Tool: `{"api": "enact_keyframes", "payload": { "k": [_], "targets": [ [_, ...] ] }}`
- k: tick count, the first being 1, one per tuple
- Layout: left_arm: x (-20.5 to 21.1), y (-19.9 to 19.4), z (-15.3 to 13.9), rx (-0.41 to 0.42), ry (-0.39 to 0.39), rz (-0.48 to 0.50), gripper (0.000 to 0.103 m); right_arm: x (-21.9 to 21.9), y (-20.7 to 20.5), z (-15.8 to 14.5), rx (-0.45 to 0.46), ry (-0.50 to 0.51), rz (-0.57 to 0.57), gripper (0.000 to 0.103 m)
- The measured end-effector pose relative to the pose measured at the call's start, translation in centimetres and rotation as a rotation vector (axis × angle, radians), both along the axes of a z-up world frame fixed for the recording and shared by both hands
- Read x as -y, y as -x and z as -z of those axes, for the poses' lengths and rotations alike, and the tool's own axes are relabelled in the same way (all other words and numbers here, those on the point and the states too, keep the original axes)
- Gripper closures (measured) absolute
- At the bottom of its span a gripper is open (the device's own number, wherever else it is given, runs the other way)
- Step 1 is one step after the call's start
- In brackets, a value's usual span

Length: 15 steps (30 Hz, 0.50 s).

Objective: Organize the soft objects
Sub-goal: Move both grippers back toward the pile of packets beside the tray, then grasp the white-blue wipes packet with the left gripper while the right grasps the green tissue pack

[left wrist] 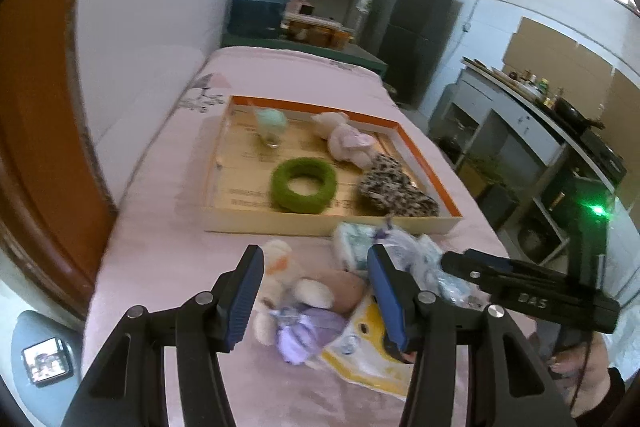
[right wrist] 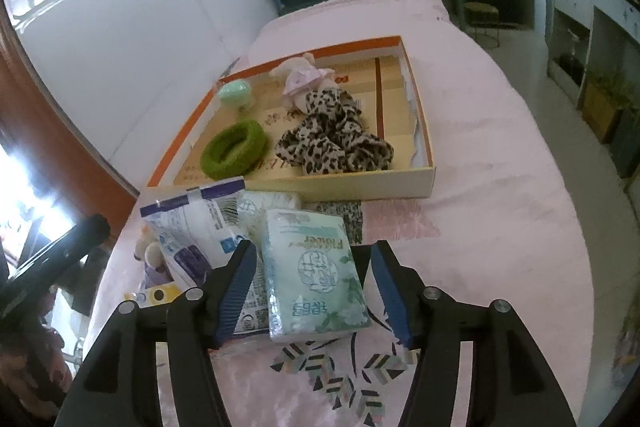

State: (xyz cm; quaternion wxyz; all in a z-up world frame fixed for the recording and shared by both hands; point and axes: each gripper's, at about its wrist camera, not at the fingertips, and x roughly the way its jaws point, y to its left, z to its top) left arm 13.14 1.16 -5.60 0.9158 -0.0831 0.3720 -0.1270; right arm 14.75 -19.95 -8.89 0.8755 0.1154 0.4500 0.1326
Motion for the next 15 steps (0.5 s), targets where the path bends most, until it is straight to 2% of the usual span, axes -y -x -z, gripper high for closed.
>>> {"api": "enact_keyframes", "payload": {
  "k": [6, 15],
  "targets": [
    [2.3, -0.2, 0.5, -0.011, 0.018, 0.073, 0.049, 0.1, -0.4, 1.0, -0.021, -0.016, -0.005, 0.041],
    [5.1, -1.6, 2.8, -0.069, 0.048, 0.132, 0.049, 0.6, -0.5, 1.7, -0.030, -0.042, -0.009, 0.041]
  ]
}}
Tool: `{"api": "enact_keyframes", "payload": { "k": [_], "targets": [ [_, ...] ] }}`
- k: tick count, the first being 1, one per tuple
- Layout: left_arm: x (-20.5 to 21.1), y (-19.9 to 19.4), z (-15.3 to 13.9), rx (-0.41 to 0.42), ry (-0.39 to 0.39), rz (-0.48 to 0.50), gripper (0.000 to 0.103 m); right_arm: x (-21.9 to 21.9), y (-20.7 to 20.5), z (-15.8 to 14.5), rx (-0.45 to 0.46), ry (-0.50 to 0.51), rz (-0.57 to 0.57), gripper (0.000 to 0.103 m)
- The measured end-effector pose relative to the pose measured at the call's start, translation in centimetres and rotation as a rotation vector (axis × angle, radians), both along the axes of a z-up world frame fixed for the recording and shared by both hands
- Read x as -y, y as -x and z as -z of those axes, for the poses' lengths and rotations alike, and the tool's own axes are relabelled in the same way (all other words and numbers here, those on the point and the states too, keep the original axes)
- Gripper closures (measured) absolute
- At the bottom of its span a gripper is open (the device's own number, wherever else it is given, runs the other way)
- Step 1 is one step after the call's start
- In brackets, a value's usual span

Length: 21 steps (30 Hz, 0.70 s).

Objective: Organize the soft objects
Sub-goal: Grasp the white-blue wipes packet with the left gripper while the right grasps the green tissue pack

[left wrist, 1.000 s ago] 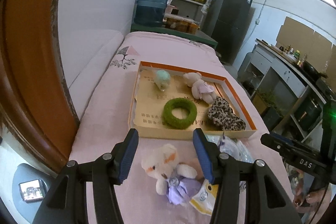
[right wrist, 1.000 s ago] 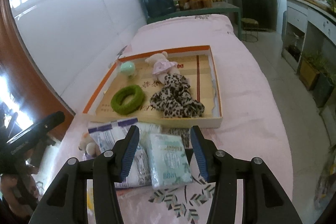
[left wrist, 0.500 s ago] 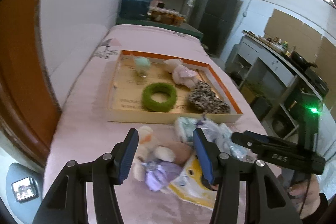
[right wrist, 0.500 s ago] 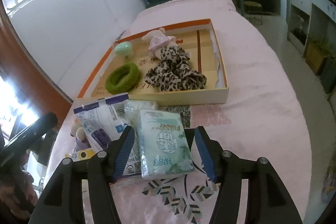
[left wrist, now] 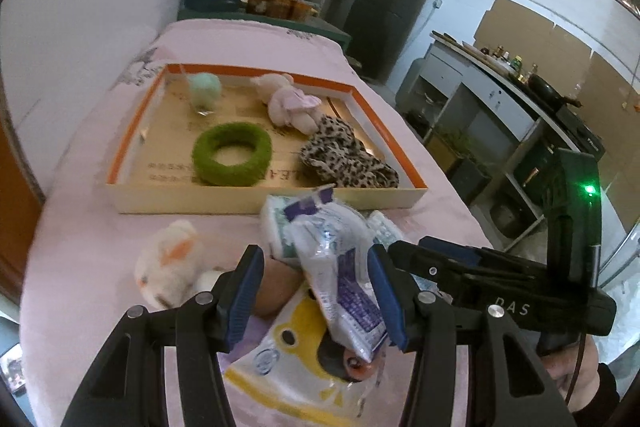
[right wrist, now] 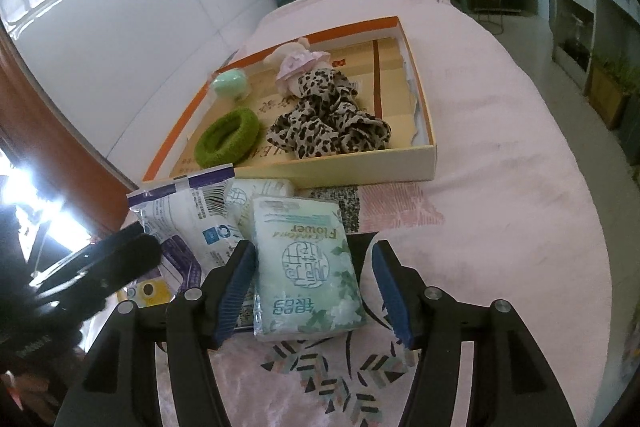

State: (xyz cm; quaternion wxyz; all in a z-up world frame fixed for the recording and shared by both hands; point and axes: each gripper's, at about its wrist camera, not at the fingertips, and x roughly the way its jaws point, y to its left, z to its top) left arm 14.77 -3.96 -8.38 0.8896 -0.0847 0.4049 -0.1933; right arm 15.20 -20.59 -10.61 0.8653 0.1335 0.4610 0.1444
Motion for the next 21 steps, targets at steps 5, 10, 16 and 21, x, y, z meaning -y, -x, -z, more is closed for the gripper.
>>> {"api": "enact_keyframes", "payload": {
  "k": [5, 10, 16, 21],
  "targets": [
    [1.0, -0.8, 1.0, -0.022, 0.020, 0.021, 0.049, 0.3, -0.1, 0.5, -0.008, -0.017, -0.003, 0.041],
    [1.4, -1.1, 1.4, -0.026, 0.047, 0.053, 0.057, 0.5, 0.0, 1.1, -0.021, -0.053, -0.017, 0.042],
    [1.5, -1.1, 2.3, -0.034, 0.075, 0.064, 0.071, 0.2, 0.0, 1.3, -0.027, -0.068, -0.028, 0.054],
    [1.4, -0.6, 2.0, -0.004, 0.077, 0.061, 0.082, 0.1, 0.2, 1.1, -0.020, -0.054, -0.025, 0.056]
  ]
}}
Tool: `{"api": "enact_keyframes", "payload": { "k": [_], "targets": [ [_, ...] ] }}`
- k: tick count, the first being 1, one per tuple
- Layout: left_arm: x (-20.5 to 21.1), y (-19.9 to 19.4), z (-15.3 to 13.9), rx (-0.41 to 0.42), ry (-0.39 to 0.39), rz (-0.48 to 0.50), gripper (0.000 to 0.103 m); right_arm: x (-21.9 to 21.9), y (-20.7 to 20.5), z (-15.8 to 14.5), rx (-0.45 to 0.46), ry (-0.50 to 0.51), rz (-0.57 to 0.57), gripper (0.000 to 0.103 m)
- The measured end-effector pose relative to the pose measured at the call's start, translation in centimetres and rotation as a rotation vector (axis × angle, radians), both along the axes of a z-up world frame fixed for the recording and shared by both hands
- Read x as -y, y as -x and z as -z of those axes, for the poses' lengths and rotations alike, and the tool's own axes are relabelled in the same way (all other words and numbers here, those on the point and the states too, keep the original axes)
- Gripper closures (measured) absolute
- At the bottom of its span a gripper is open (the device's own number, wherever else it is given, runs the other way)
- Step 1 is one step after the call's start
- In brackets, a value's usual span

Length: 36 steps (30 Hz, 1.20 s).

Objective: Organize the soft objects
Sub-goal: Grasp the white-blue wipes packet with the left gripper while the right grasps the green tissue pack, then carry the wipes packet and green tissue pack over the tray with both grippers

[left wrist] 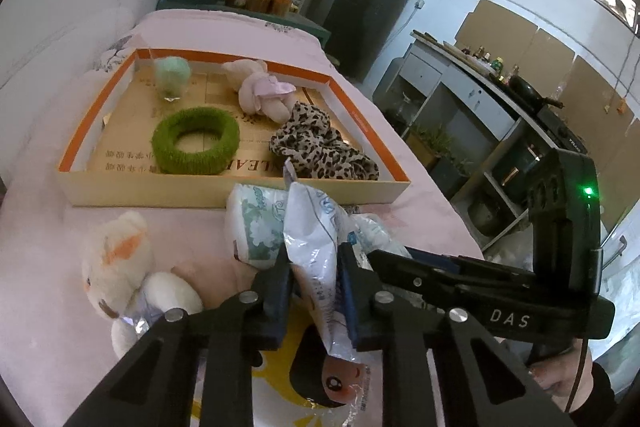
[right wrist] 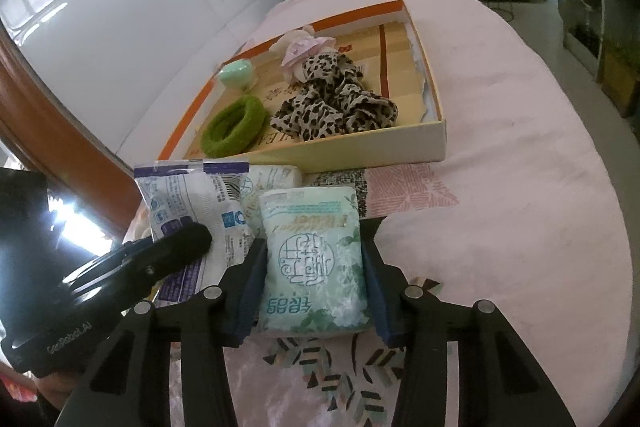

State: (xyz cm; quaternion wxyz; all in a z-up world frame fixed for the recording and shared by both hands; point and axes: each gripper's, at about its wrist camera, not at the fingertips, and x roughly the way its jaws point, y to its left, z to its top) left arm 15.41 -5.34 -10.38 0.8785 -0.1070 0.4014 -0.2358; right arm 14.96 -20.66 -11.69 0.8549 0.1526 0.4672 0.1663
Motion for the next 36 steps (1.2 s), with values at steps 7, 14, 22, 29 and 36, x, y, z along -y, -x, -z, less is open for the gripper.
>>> {"api": "enact_keyframes", "payload": {
  "k": [7, 14, 22, 29, 36],
  "targets": [
    [0.0, 0.3, -0.3, 0.018, 0.000, 0.002, 0.085, -0.4, 0.4, -0.6, 0.019, 0.026, -0.004, 0.057],
    [-0.3, 0.7, -1.0, 0.043, 0.010, 0.000, 0.086, -0.6, 0.9, -1.6, 0.040, 0.034, -0.006, 0.057],
    [-0.9, 1.5, -2.3, 0.073, 0.025, -0.009, 0.086, -1.0, 1.4, -2.9, 0.068, 0.049, -0.010, 0.057],
    [-1.8, 2.3, -4.0, 0.117, 0.007, -0.047, 0.086, -1.8, 1.7, -4.9, 0.130, 0.096, -0.010, 0.057],
    [-3.0, 1.8, -5.5, 0.137, -0.035, -0.101, 0.086, -3.0, 1.7, -6.7, 0.180, 0.133, -0.028, 0.057]
  ]
}}
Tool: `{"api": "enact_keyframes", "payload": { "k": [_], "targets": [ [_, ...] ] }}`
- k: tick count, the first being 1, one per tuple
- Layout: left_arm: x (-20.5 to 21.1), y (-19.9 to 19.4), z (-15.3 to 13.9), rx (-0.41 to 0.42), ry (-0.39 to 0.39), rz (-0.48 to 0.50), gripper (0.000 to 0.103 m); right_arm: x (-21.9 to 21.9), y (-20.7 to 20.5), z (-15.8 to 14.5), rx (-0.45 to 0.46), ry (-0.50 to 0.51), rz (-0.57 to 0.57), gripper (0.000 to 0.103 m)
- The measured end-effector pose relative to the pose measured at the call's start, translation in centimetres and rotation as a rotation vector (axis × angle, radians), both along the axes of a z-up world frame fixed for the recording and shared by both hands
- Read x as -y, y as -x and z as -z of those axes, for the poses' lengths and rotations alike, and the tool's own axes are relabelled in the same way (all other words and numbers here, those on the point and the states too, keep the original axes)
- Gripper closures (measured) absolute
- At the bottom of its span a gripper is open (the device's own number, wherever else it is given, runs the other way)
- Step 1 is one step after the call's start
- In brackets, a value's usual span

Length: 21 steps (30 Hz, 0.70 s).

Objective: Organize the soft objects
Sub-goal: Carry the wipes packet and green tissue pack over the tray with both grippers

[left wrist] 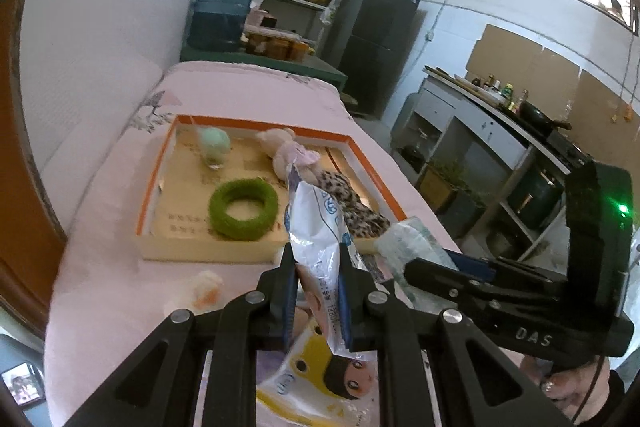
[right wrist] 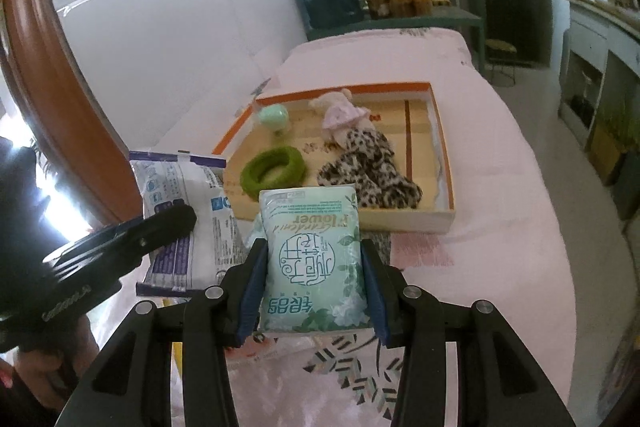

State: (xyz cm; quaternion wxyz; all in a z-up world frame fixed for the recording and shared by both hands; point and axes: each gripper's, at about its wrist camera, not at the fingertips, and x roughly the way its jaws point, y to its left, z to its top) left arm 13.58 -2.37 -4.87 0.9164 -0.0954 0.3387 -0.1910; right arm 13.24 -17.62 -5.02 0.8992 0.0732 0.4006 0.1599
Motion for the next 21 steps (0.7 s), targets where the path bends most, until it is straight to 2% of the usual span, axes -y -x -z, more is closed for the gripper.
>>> {"api": "enact_keyframes", "payload": {
  "k": [12, 21],
  "targets": [
    [-1.4, -1.9, -2.0, 0.045, -0.086, -0.115, 0.086, -1.7, -1.4, -2.3, 0.060, 0.022, -0.009, 0.057],
    [-1.9, -3.6, -2.3, 0.042, -0.110, -0.147, 0.086, -3.0, -2.8, -2.8, 0.074, 0.027, -0.024, 0.057]
  ]
}}
